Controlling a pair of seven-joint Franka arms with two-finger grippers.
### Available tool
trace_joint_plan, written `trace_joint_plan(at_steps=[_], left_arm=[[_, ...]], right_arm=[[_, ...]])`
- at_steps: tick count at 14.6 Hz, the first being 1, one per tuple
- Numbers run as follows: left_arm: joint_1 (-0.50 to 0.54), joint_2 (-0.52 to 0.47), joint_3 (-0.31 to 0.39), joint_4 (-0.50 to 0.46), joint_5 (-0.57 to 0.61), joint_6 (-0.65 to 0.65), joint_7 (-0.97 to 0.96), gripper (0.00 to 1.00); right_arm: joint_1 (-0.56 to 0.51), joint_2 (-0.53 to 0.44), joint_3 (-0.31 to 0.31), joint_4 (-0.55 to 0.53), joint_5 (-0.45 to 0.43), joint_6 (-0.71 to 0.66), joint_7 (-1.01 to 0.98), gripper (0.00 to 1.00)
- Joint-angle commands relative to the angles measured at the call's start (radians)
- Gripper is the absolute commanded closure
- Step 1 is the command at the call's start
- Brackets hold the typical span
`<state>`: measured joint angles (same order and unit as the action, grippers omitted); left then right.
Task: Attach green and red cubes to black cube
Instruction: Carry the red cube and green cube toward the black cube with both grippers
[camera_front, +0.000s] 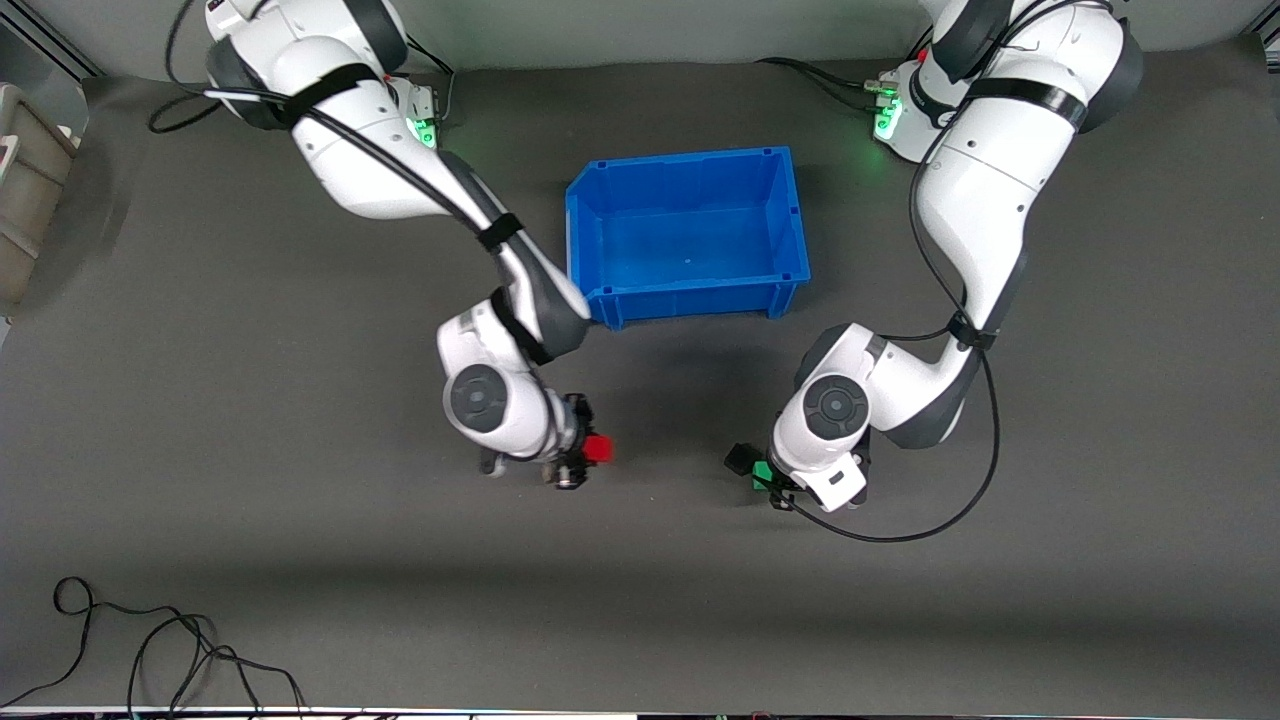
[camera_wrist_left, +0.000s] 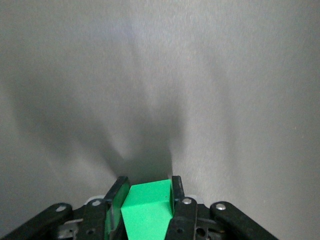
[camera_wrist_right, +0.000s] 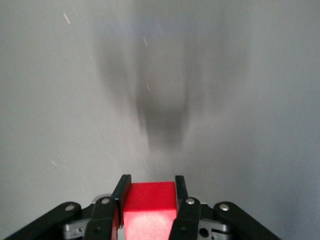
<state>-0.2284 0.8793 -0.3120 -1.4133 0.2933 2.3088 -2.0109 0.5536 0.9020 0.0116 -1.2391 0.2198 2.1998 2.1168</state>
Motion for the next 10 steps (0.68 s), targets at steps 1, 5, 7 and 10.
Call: trace_joint_plan(at_steps=[1,5,7,10], left_arm=[[-0.038,0.014,0.013,0.036,0.013,-0.011,-0.017,1.00],[-0.055,0.007,0.011,0.036,0.004,-0.032,-0.020,1.00],[-0.055,0.006,0.011,0.039,-0.014,-0.029,-0.031,1.00],[-0.048,0.018,0.011,0.085,-0.033,-0.023,-0.149,1.00]], right_arm=[[0.029,0.063,-0.007,0.092,-0.022,-0.005,0.060,1.00],[0.054,0.064,-0.004,0.089,-0.019,-0.005,0.051,1.00],[0.061,0.069,-0.004,0.089,-0.022,-0.005,0.040,1.00],[0.060,0.069,-0.004,0.092,-0.020,-0.003,0.006,1.00]])
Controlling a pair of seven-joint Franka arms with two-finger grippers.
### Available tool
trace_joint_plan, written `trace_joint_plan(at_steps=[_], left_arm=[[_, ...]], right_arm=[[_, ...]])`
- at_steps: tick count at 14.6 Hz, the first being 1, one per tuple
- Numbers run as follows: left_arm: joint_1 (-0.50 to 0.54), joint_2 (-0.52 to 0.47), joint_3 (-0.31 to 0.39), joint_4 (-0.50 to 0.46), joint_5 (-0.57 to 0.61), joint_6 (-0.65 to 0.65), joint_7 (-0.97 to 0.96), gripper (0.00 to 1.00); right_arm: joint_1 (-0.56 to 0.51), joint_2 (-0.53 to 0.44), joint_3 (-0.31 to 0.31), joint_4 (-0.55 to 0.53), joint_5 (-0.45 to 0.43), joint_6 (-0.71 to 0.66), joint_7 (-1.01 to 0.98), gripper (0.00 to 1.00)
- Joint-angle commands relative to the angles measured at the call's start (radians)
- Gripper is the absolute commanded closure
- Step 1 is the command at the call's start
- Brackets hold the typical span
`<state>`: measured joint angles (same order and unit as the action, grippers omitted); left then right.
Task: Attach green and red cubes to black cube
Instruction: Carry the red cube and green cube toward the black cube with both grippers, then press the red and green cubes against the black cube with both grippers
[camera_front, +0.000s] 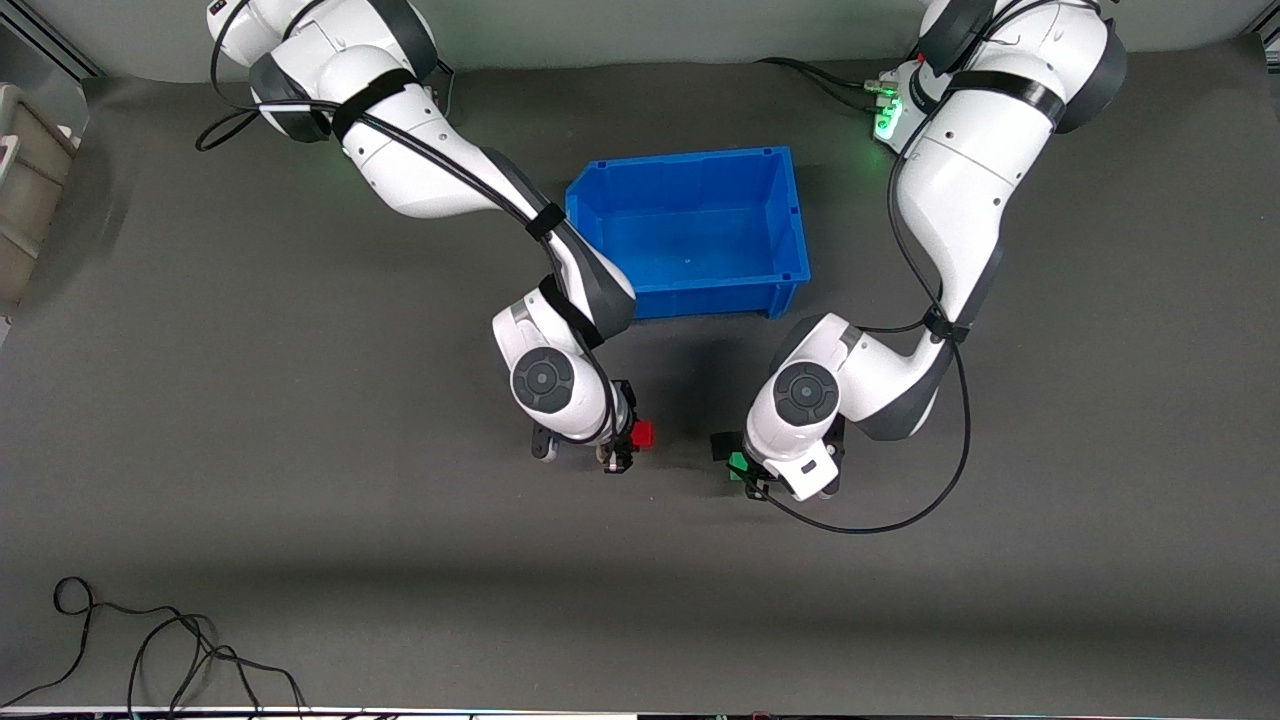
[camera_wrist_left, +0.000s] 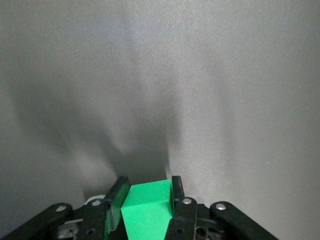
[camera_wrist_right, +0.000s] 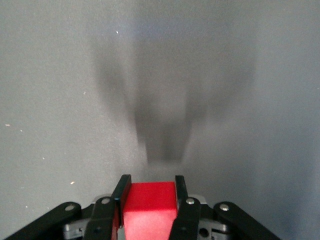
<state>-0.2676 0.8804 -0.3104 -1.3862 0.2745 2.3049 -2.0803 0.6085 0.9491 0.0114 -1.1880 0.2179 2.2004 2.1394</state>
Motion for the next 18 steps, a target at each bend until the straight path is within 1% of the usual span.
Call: trace_joint_plan(at_steps=[1,3,6,8,10,11,12,13,15,18], left_arm=[[-0.004,0.017,0.010,0.059,-0.017,-0.018,-0.125,1.00],[-0.005,0.017,0.010,0.072,-0.041,-0.013,-0.232,1.00],[-0.030,0.031,0.011,0.078,-0.043,-0.004,-0.346,1.00],[-0.059,0.037,0.011,0.081,-0.044,-0.005,-0.372,1.00],[-0.080,0.038,0.011,0.081,-0.044,-0.005,-0.379,1.00],[-0.088,0.038,0.010,0.082,-0.046,-0.010,-0.380,1.00],[-0.091,0.037,0.008,0.084,-0.047,-0.016,-0.382,1.00],[-0.094,0.034,0.005,0.084,-0.047,-0.018,-0.391,1.00],[-0.097,0.031,0.005,0.105,-0.047,-0.022,-0.414,1.00],[-0.108,0.031,0.004,0.111,-0.046,-0.031,-0.412,1.00]], right_arm=[[0.005,0.023,-0.002,0.041,-0.019,-0.004,-0.019,1.00],[0.005,0.022,-0.002,0.041,-0.019,-0.005,-0.019,1.00],[0.002,0.023,-0.002,0.042,-0.017,-0.004,-0.016,1.00],[-0.003,0.023,-0.002,0.044,-0.017,-0.004,-0.033,1.00],[-0.007,0.022,-0.001,0.042,-0.003,-0.013,-0.154,1.00],[-0.007,0.022,-0.001,0.044,0.024,-0.005,-0.168,1.00],[-0.009,0.025,-0.004,0.047,0.082,0.008,-0.149,1.00],[-0.009,0.025,-0.008,0.045,0.106,0.043,-0.135,1.00],[-0.007,0.031,-0.010,0.034,0.103,0.059,-0.125,1.00],[-0.009,0.046,-0.014,0.033,0.092,0.059,-0.063,1.00]])
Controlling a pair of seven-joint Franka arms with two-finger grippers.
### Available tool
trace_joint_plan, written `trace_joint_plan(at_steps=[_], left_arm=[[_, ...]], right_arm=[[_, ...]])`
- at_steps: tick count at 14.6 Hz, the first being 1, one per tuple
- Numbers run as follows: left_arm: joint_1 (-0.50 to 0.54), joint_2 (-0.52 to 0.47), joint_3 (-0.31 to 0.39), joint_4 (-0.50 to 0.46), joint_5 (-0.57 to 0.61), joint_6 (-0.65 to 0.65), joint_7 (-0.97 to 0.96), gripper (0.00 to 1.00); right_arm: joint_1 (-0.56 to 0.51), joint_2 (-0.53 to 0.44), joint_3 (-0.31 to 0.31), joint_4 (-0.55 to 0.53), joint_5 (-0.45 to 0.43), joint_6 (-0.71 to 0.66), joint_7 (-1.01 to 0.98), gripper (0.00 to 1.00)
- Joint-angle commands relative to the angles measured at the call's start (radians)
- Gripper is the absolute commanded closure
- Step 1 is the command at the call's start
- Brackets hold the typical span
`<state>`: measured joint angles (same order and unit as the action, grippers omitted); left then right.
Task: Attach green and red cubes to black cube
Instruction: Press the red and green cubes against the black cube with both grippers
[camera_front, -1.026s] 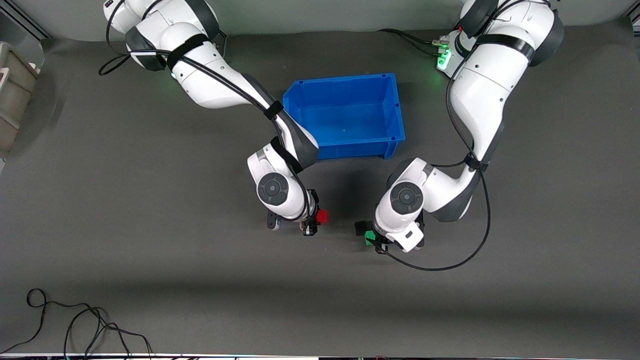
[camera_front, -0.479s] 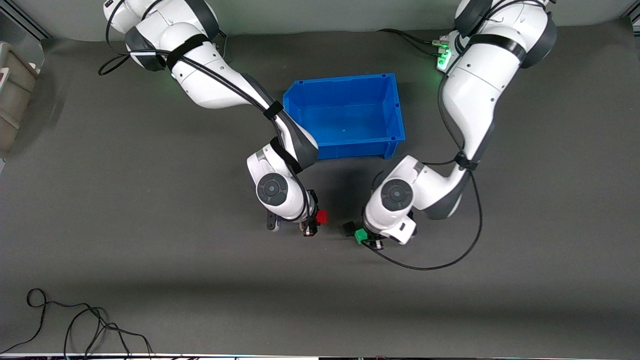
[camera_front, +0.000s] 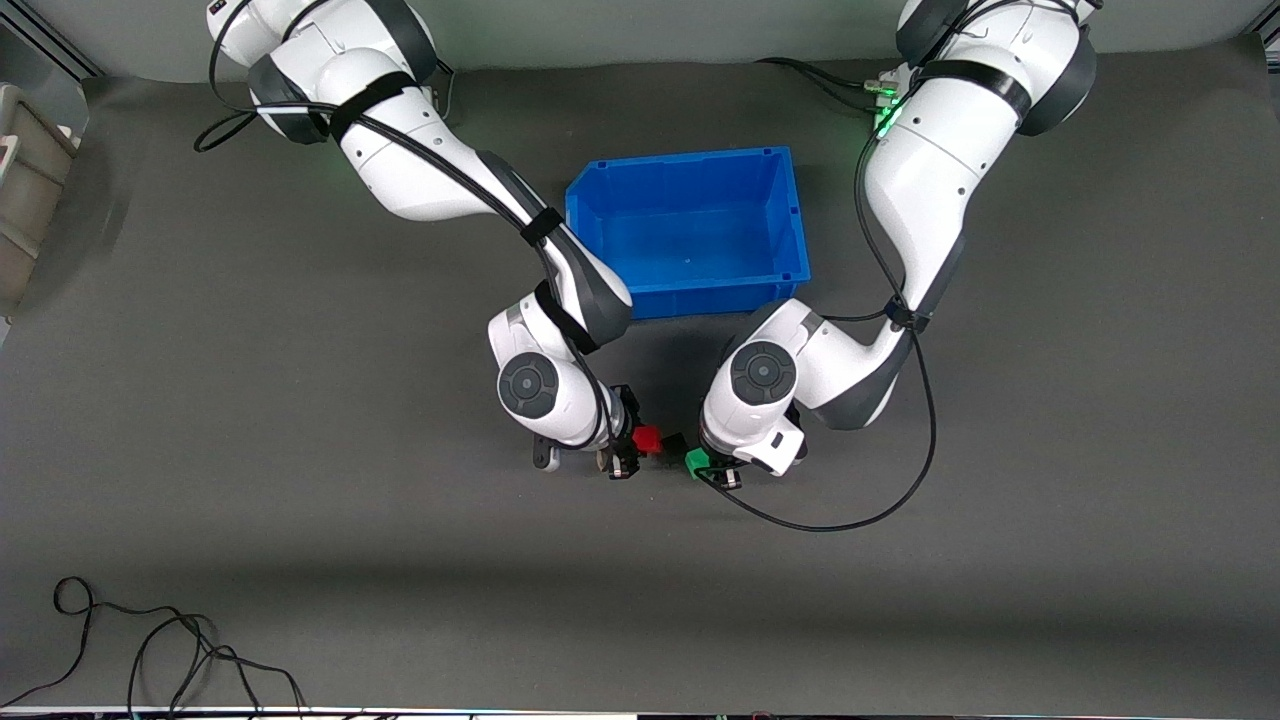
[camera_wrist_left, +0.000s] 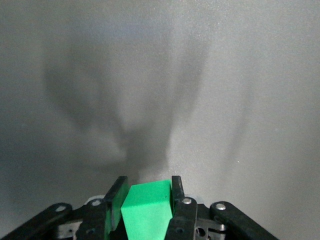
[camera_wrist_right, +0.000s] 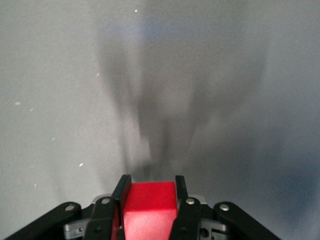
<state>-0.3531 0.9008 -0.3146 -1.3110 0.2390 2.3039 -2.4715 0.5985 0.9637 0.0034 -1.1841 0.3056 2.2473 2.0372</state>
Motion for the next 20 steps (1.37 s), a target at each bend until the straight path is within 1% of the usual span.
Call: trace_joint_plan(at_steps=[1,2,3,8,13,18,20], left_arm=[[-0.024,0.007,0.009,0.036,-0.009,-0.043,-0.020,1.00],[-0.024,0.007,0.008,0.044,-0.009,-0.059,-0.018,1.00],[-0.023,0.007,0.008,0.053,-0.010,-0.073,-0.018,1.00],[-0.046,0.016,0.008,0.053,-0.010,-0.060,-0.023,1.00],[-0.078,0.047,0.014,0.049,-0.009,-0.055,-0.026,1.00],[-0.081,0.053,0.015,0.047,0.016,-0.060,-0.006,1.00],[-0.069,0.052,0.014,0.052,0.006,-0.055,-0.007,1.00]], right_arm=[[0.003,0.033,-0.010,0.028,-0.029,0.012,0.041,1.00],[0.003,0.039,-0.010,0.028,-0.054,0.012,0.046,1.00],[0.003,0.043,-0.010,0.029,-0.059,0.012,0.047,1.00],[0.009,0.049,-0.010,0.031,-0.060,0.011,0.047,1.00],[0.014,0.049,-0.010,0.038,-0.059,0.012,0.047,1.00],[0.014,0.049,-0.010,0.037,-0.059,0.012,0.044,1.00],[0.014,0.049,-0.010,0.038,-0.060,0.012,0.041,1.00]])
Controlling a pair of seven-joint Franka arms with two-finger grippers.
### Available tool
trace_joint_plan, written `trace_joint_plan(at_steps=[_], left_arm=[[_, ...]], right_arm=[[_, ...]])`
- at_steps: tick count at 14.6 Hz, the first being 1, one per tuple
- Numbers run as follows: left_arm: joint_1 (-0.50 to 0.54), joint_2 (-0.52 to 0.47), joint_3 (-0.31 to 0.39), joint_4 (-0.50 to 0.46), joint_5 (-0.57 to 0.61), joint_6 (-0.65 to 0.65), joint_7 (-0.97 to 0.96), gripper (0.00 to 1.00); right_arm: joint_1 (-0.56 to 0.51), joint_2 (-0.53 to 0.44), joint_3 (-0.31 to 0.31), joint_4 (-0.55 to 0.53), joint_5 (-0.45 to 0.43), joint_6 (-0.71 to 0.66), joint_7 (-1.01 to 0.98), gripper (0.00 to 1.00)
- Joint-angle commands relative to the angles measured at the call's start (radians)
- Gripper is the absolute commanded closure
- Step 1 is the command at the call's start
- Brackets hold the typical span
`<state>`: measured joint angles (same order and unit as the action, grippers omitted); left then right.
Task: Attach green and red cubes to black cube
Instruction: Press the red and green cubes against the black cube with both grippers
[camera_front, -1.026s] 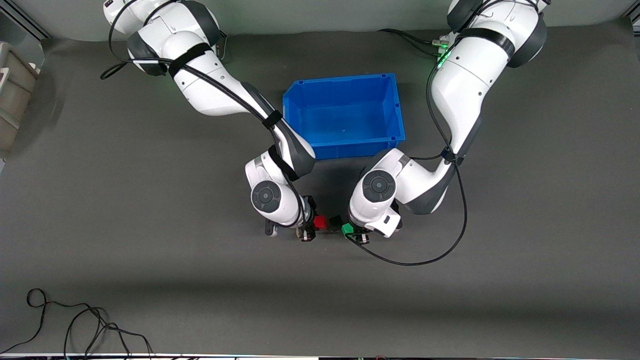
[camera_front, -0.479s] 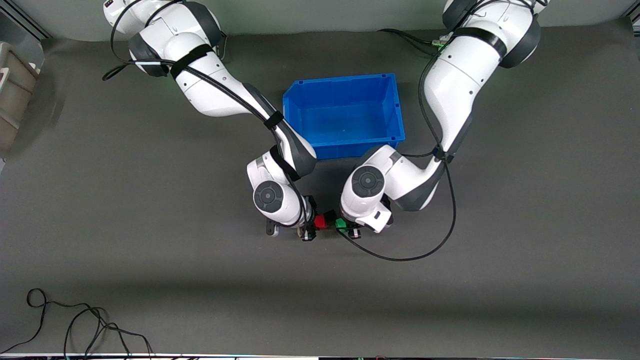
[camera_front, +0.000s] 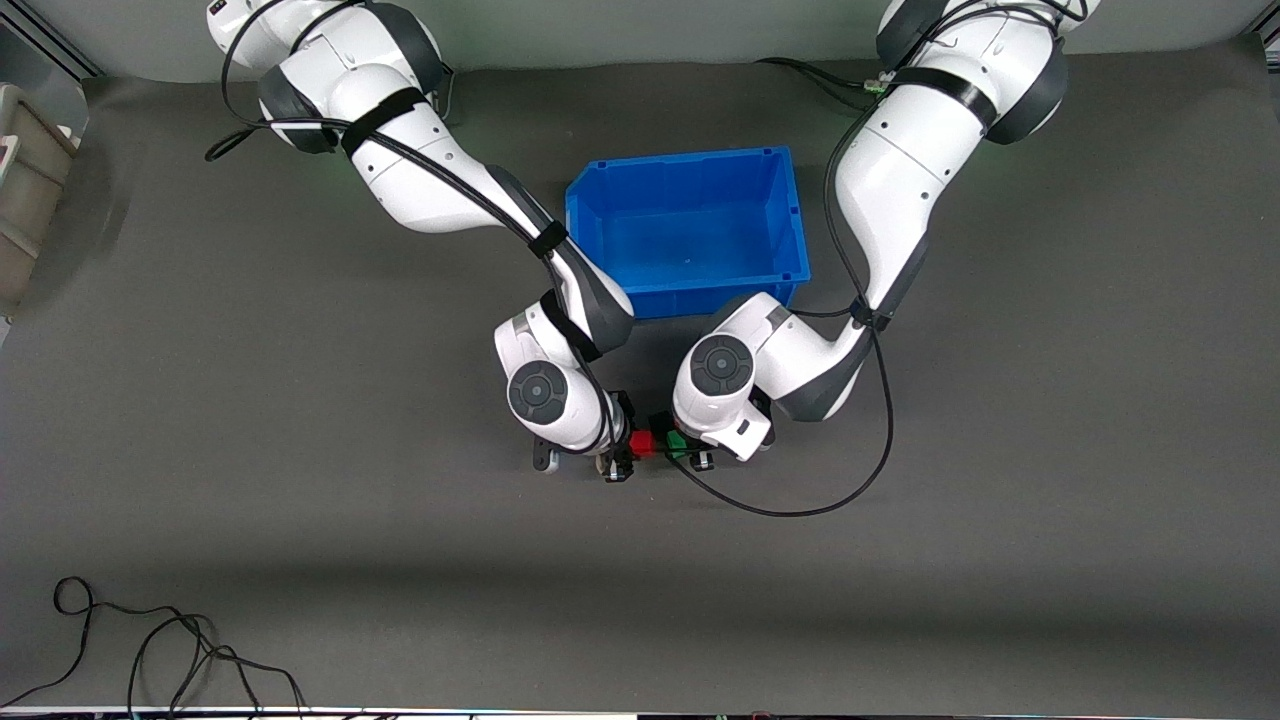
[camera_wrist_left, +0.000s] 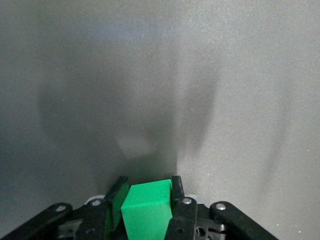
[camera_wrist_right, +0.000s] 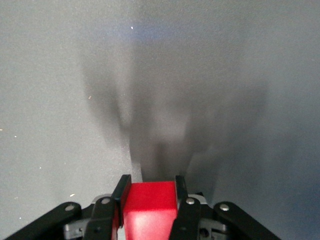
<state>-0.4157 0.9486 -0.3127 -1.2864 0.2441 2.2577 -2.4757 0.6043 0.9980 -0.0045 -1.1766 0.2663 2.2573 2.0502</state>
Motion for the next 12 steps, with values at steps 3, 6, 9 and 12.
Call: trace_joint_plan(at_steps=[3,6,9,12], left_arm=[[0.001,-0.004,0.010,0.030,0.000,-0.009,-0.003,1.00],[0.003,-0.002,0.012,0.045,0.000,-0.007,-0.003,1.00],[0.005,-0.001,0.012,0.050,-0.002,-0.007,-0.009,1.00],[0.003,0.002,0.017,0.049,0.004,-0.027,0.000,1.00]], right_arm=[[0.008,0.017,-0.002,0.029,-0.021,0.007,0.025,1.00],[0.012,0.031,-0.002,0.029,-0.035,0.007,0.022,1.00],[0.031,0.031,0.000,0.031,-0.062,0.007,0.007,1.00],[0.031,0.033,0.001,0.029,-0.068,0.008,0.002,1.00]])
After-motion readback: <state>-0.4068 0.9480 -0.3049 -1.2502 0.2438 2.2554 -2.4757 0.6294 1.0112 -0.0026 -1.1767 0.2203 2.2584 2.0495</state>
